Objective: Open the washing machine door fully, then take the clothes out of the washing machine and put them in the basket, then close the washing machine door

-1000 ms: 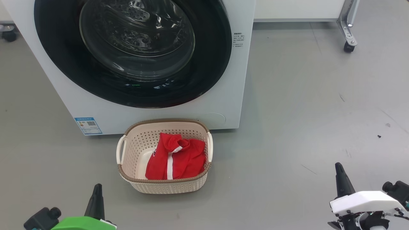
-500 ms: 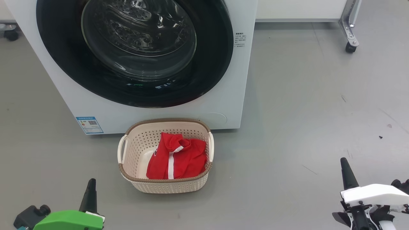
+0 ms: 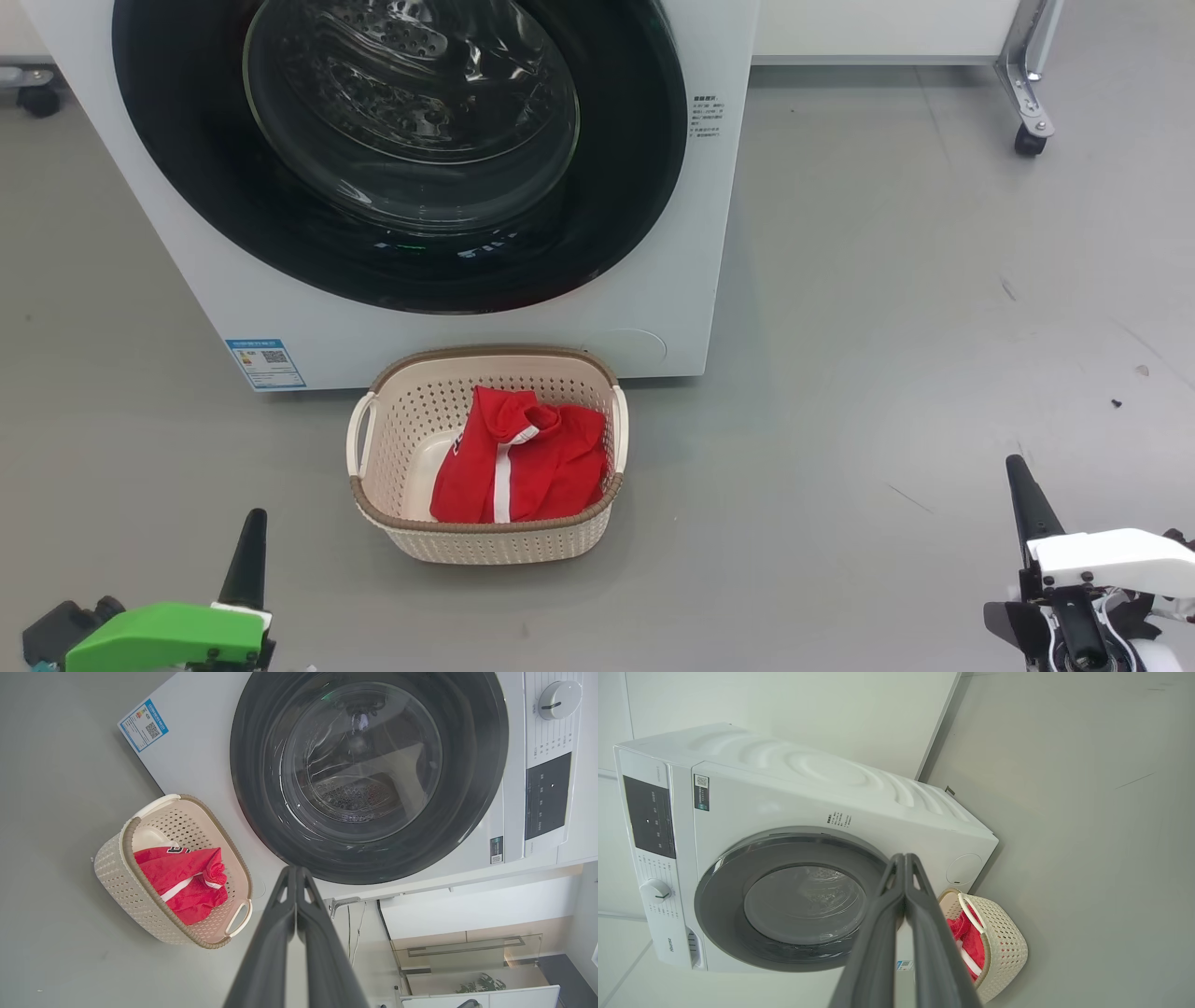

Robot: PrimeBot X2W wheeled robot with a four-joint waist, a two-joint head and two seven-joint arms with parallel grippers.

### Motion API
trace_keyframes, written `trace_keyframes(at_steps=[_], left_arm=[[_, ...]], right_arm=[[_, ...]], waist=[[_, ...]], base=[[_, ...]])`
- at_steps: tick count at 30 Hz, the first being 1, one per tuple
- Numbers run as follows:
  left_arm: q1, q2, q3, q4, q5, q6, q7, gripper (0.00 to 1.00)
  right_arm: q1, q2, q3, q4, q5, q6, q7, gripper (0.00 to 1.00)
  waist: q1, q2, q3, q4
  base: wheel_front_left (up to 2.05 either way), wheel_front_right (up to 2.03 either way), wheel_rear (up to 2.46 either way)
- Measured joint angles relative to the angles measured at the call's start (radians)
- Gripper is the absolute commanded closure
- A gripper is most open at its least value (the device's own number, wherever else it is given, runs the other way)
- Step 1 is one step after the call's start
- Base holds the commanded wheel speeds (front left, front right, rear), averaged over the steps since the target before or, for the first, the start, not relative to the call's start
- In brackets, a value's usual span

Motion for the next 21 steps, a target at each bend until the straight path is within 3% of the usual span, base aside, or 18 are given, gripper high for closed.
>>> trace_keyframes(at_steps=[21], left_arm=[[-0.048,0.007,0.046,0.032,-0.248,-0.044,0.050,1.00]], right_arm=[[-0.050,0.005,-0.059,0.030,0.235,0.017,0.056,1.00]], waist=[[0.0000,0.0000,0.000,0.007]], base=[[0.00,0.00,0.00]])
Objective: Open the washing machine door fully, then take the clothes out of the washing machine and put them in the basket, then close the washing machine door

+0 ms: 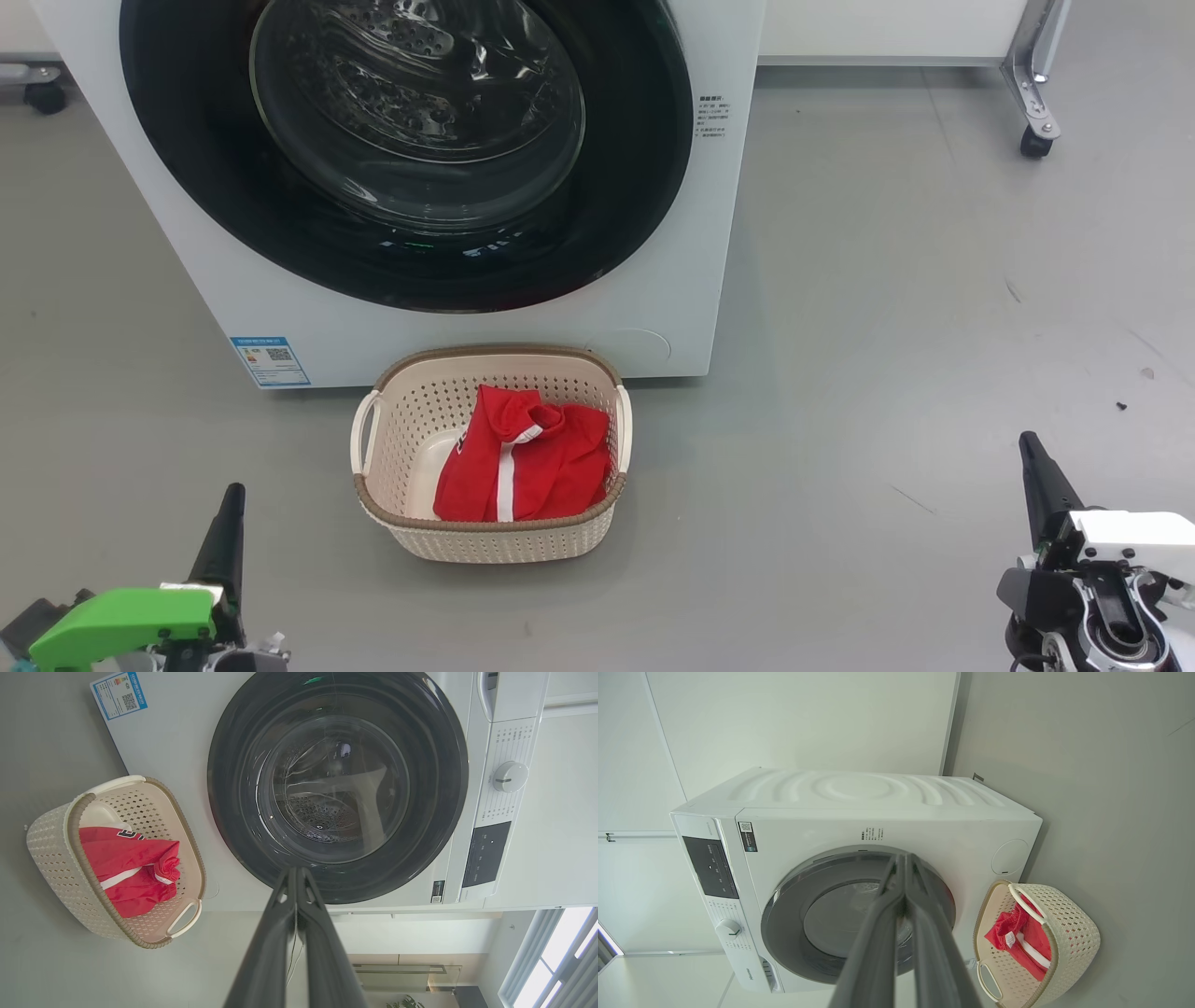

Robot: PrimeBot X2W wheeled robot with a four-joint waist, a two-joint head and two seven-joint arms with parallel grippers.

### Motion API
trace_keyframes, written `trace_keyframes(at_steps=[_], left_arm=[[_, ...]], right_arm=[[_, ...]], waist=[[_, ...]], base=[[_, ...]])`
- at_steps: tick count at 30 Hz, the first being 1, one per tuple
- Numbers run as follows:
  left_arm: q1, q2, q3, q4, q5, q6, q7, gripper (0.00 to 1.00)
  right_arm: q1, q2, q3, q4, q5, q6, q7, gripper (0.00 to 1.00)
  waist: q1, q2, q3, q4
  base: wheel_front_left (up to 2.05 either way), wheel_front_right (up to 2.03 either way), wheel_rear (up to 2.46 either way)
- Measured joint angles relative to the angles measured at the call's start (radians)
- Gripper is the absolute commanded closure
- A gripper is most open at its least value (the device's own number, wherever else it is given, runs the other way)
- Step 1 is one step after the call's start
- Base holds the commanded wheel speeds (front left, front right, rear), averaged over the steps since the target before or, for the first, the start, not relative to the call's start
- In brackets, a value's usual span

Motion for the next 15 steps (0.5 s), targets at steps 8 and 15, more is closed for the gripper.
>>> trace_keyframes(at_steps=[8,15], left_arm=[[-0.003,0.000,0.002,0.002,0.000,0.000,0.000,1.00],[-0.003,0.000,0.004,0.005,0.000,-0.003,0.001,1.00]], right_arm=[[-0.003,0.001,-0.001,0.001,0.000,0.000,0.000,1.00],[-0.003,0.001,-0.001,0.003,0.000,0.000,0.000,1.00]], waist=[[0.0000,0.0000,0.000,0.000],[0.0000,0.0000,0.000,0.000]], base=[[0.00,0.00,0.00],[0.00,0.00,0.00]])
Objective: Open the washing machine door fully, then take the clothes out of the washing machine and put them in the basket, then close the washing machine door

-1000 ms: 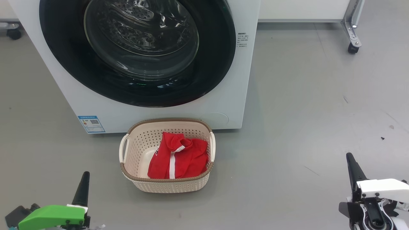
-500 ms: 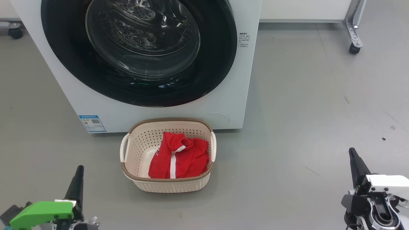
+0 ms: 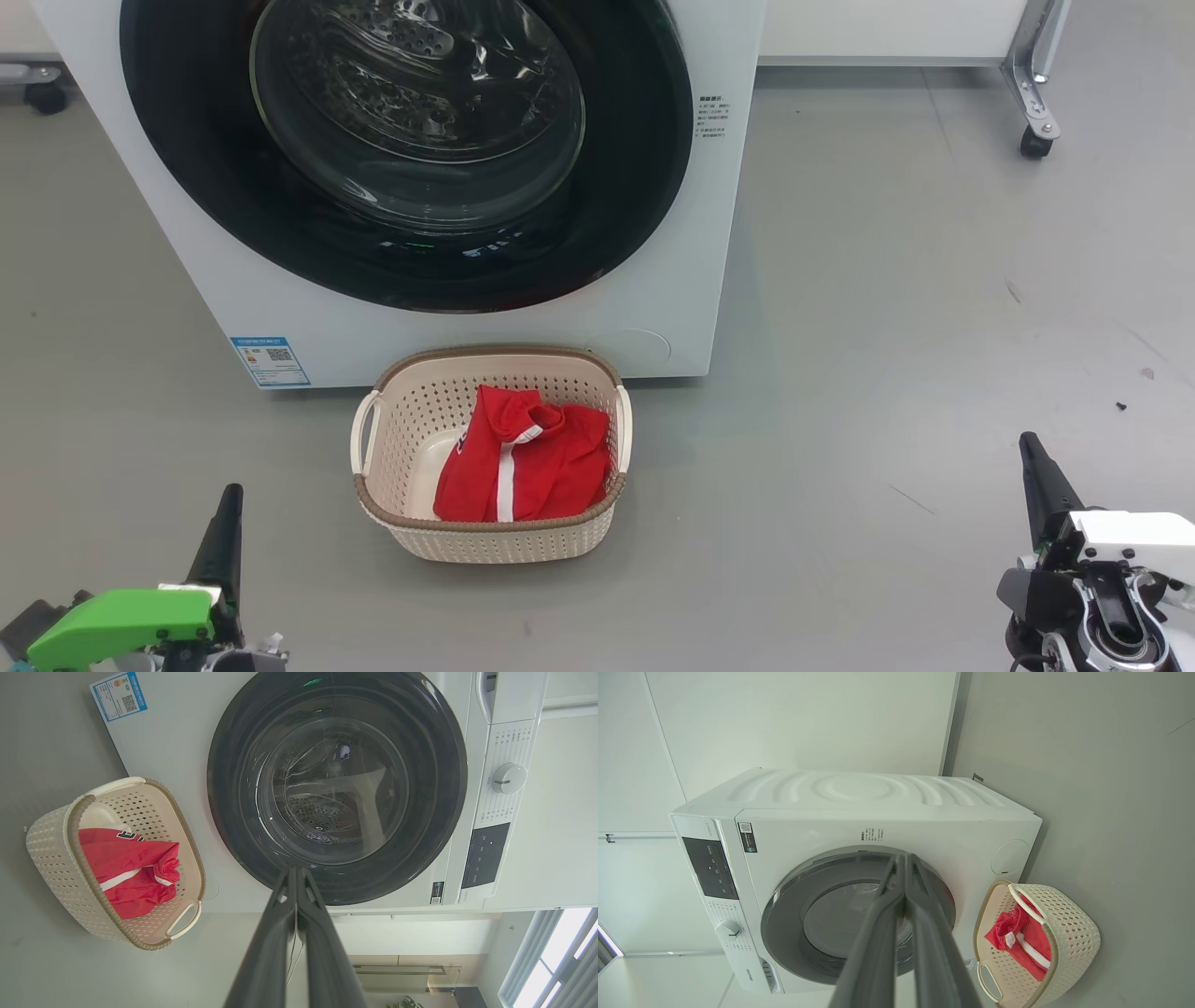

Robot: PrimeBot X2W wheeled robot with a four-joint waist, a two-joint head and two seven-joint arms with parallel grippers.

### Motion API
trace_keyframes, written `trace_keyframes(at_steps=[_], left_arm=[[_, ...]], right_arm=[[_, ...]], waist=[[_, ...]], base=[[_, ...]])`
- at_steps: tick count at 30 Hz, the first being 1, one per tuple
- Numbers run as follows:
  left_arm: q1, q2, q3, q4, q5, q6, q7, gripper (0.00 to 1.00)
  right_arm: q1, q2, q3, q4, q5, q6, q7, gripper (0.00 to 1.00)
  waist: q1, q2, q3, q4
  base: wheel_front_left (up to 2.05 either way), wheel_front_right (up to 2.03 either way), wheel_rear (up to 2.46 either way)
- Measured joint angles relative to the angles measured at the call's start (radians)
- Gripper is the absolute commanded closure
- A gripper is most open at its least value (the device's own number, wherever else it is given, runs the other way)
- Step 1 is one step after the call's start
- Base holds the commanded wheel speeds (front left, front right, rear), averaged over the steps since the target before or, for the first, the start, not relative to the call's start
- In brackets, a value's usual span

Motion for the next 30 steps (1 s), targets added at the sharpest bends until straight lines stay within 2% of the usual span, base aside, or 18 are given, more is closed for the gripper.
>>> trace_keyframes(at_steps=[30], left_arm=[[-0.002,0.000,0.005,0.017,0.000,-0.004,0.003,1.00]], right_arm=[[0.000,0.001,-0.002,0.007,0.000,0.003,0.004,1.00]], waist=[[0.0000,0.0000,0.000,0.000]], base=[[0.00,0.00,0.00]])
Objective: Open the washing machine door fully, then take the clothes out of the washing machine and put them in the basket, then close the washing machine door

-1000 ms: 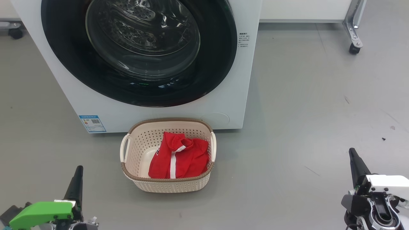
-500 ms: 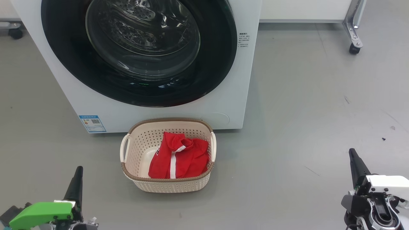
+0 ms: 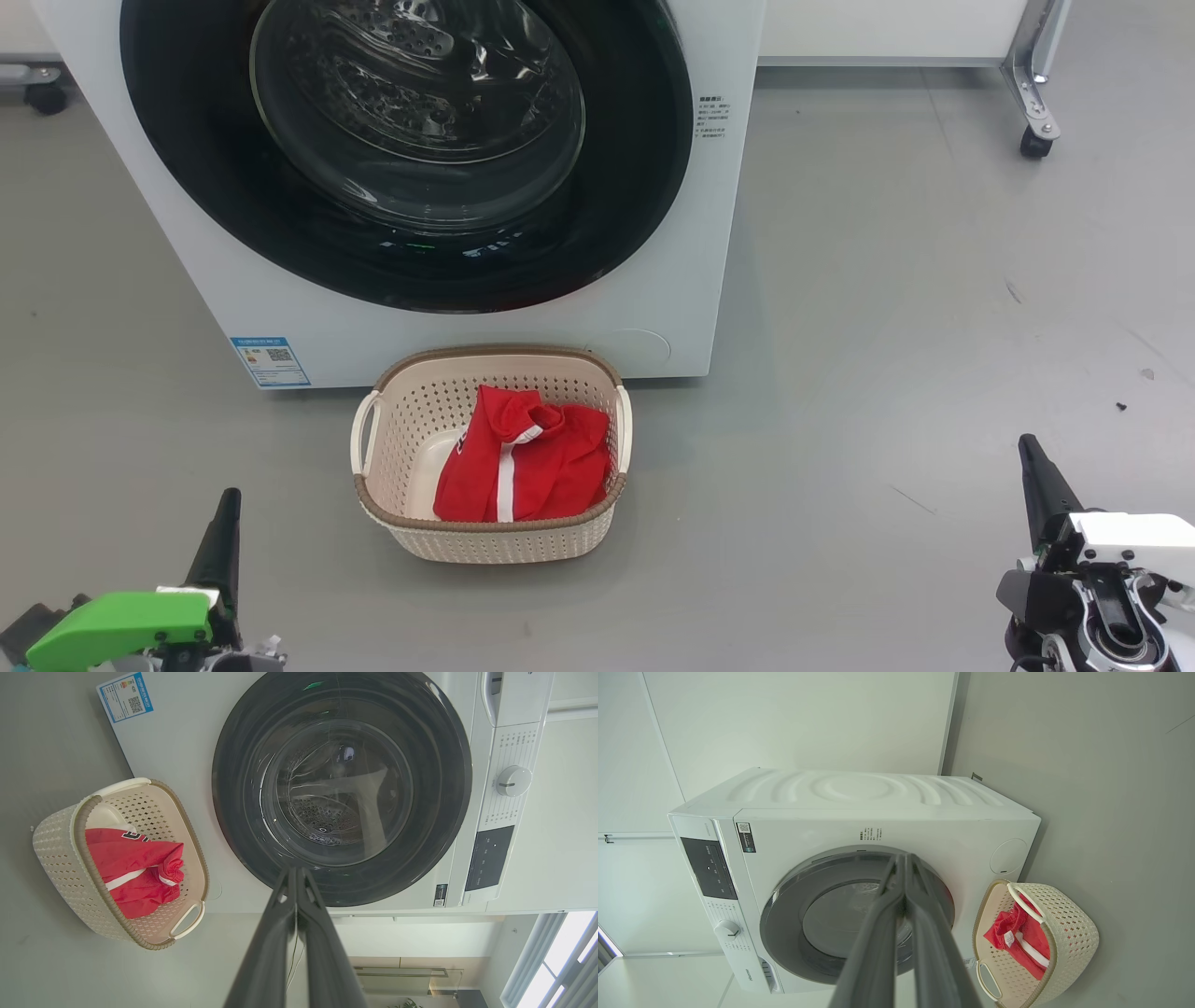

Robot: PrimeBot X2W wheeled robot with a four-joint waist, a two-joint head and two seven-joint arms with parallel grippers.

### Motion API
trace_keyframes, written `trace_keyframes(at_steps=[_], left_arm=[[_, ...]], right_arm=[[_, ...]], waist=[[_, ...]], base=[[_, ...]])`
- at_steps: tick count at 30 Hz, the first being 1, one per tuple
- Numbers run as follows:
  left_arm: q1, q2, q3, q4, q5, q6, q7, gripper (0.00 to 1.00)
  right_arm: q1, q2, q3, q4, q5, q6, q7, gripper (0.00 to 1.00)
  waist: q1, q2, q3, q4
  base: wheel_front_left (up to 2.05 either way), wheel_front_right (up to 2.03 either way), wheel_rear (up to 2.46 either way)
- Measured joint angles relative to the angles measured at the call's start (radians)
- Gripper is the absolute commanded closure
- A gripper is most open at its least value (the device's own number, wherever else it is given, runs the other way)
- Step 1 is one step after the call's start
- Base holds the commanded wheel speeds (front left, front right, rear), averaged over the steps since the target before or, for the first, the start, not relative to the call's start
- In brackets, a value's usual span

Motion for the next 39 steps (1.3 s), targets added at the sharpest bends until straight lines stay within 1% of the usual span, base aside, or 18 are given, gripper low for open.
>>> trace_keyframes(at_steps=[39], left_arm=[[-0.002,0.000,0.005,0.005,0.000,0.000,0.006,1.00]], right_arm=[[0.000,0.003,-0.004,0.004,0.000,0.000,0.000,1.00]], waist=[[0.0000,0.0000,0.000,0.000]], base=[[0.00,0.00,0.00]])
